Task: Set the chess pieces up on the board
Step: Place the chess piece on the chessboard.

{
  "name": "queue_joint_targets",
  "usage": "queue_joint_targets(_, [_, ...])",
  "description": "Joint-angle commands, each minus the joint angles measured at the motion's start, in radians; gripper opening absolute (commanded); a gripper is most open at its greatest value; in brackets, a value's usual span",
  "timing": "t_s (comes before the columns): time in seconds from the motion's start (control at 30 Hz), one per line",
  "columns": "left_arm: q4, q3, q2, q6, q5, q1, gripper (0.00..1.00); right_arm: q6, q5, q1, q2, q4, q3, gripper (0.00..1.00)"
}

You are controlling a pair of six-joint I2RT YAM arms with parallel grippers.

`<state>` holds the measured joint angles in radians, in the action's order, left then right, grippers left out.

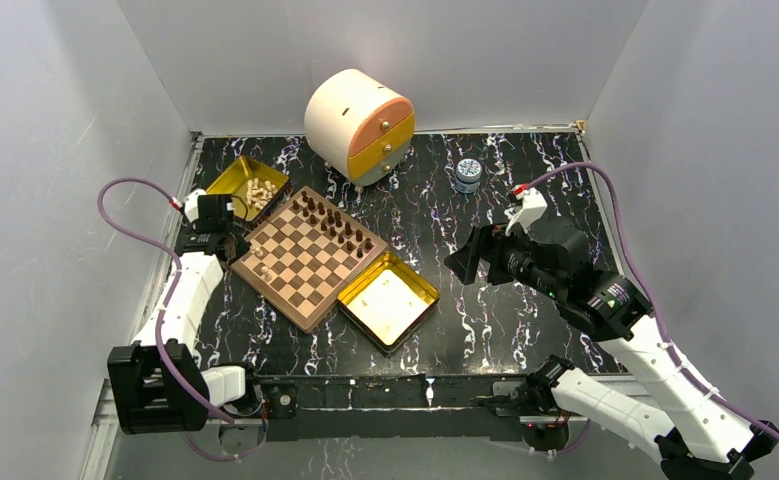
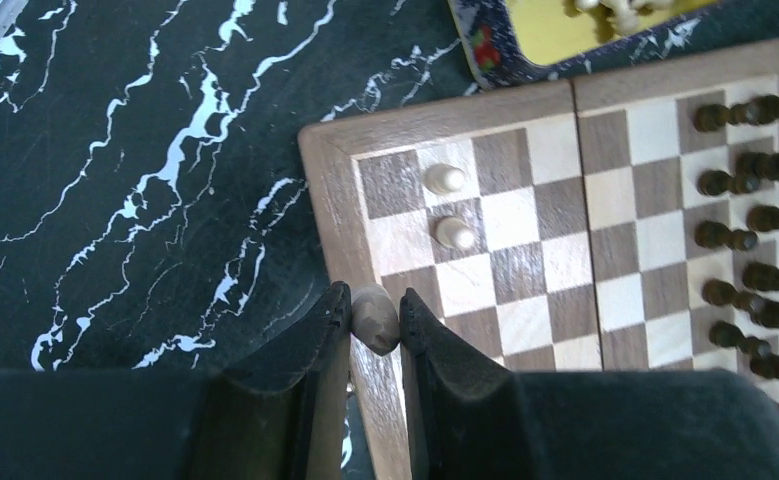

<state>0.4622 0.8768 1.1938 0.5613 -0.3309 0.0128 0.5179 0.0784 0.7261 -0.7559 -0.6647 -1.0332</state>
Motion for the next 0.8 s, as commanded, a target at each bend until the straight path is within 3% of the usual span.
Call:
queue_joint_targets(0.0, [-0.114, -0.054, -0.003, 0.008, -0.024, 0.03, 0.13, 0.003, -0.001, -0.005, 0.007, 0.025, -0.03, 0.97])
queue_joint_targets(0.23, [-0.223, -0.129, 0.027, 0.04, -0.007, 0.032, 0.12, -0.001, -0.002, -0.003, -0.004, 0.02, -0.061, 0.97])
queue_joint_targets(0.77, [-0.274, -0.157, 0.086, 0.044, 0.032, 0.032, 0.12, -0.007, 0.018, -0.005, 0.019, 0.008, -0.067, 0.97])
